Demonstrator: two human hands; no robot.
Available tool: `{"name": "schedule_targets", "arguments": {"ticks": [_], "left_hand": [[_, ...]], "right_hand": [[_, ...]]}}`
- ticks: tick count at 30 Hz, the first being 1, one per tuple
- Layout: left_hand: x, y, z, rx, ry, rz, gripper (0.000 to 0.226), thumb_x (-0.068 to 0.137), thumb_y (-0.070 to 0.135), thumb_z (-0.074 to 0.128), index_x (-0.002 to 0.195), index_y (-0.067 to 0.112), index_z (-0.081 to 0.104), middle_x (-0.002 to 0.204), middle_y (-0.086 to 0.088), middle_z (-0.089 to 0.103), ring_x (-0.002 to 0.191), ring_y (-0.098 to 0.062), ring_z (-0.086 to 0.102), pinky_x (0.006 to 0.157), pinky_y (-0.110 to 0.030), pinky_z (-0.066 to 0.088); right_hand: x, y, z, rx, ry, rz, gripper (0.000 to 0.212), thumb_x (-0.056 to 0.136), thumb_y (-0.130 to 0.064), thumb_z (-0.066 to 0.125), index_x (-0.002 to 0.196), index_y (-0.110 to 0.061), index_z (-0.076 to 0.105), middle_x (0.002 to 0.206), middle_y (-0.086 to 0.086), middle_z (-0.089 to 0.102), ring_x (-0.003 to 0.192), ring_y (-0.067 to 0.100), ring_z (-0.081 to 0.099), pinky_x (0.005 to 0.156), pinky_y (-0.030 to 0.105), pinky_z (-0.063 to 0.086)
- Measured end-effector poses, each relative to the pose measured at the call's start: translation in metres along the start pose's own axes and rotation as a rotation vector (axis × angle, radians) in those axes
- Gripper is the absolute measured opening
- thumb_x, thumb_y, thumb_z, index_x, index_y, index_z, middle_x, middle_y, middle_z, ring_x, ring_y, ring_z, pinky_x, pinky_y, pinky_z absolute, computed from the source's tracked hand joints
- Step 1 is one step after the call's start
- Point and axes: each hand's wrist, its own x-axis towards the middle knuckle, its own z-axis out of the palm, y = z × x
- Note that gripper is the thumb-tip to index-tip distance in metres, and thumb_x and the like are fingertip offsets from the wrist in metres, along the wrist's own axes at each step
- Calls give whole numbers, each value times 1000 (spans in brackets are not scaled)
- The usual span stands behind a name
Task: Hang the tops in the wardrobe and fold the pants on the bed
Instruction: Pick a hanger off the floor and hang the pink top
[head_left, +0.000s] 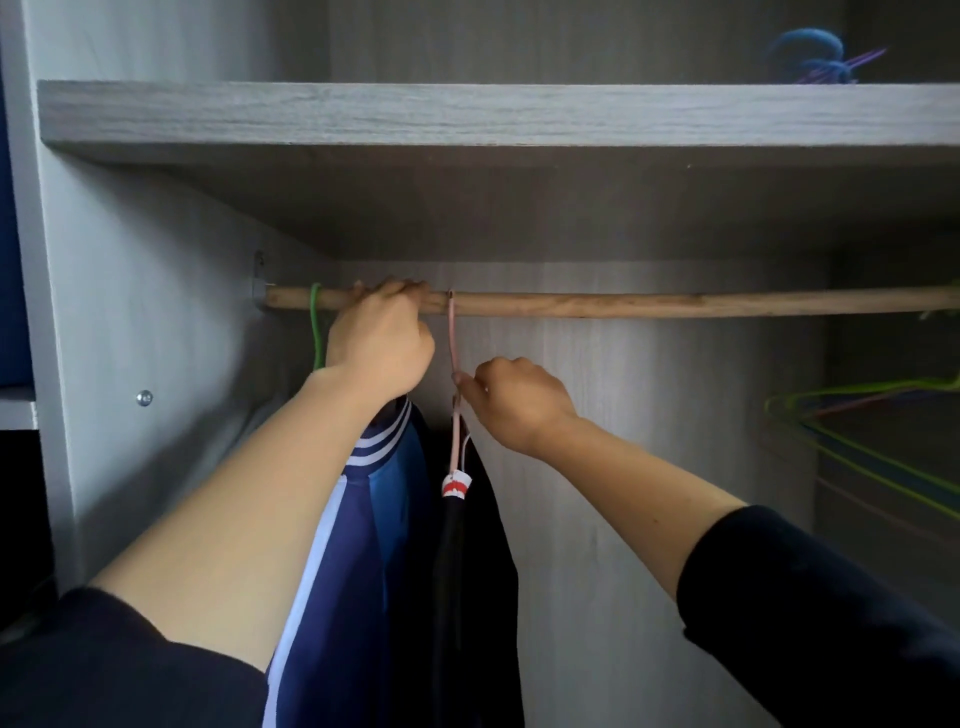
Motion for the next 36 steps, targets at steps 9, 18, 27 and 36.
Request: {"name": "schedule_targets", "arguments": {"ticks": [9,18,27,36], "left_hand": [[15,79,-11,-156,43,-53,43,95,26,40,137,22,48,132,-16,55,116,-38,52,91,-40,43],[20,224,29,-257,-23,246,41,94,23,42,133,19,52,138,-10,52,124,-29,48,103,-32,34],[28,301,96,-164,44,296,44,95,28,38,137,20,46,127,-12,55,121,-31,44,113,-41,16],[26,308,134,-363,442,238,32,93,18,43,115,8,64,100,-17,61,94,-39,52,100,-50,34]], "right_hand": [[-46,93,-48,-317,136,-38,40,100,-42,33,88,-12,56,93,12,64,84,33,59,64,32,34],[-108,204,-107,-436,182,129,28,96,-35,42,94,-11,56,89,10,65,78,33,63,64,35,48],[-152,289,-156,-773,206,191,32,88,-34,52,110,-12,57,115,7,58,113,26,52,80,35,46],[-157,317,-173,-904,97,210,28,89,-13,50,116,-9,54,116,10,63,110,29,57,82,35,46]]}}
